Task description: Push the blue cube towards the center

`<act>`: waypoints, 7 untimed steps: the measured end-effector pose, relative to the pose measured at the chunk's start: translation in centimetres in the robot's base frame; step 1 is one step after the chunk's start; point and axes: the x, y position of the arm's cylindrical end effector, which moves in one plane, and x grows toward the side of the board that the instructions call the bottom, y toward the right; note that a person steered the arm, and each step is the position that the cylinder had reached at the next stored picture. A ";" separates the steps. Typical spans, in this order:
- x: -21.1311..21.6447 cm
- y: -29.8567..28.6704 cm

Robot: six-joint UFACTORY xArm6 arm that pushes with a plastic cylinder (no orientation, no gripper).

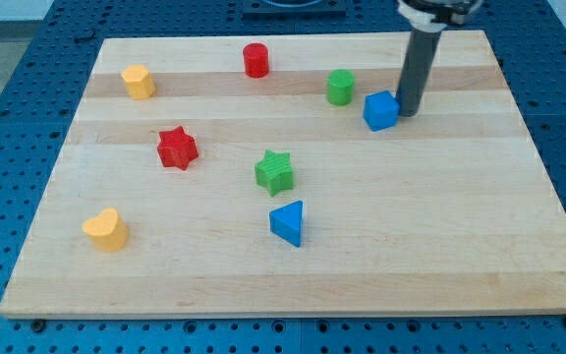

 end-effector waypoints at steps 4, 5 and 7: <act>-0.3 -6.5; -0.9 -7.8; -2.4 -10.9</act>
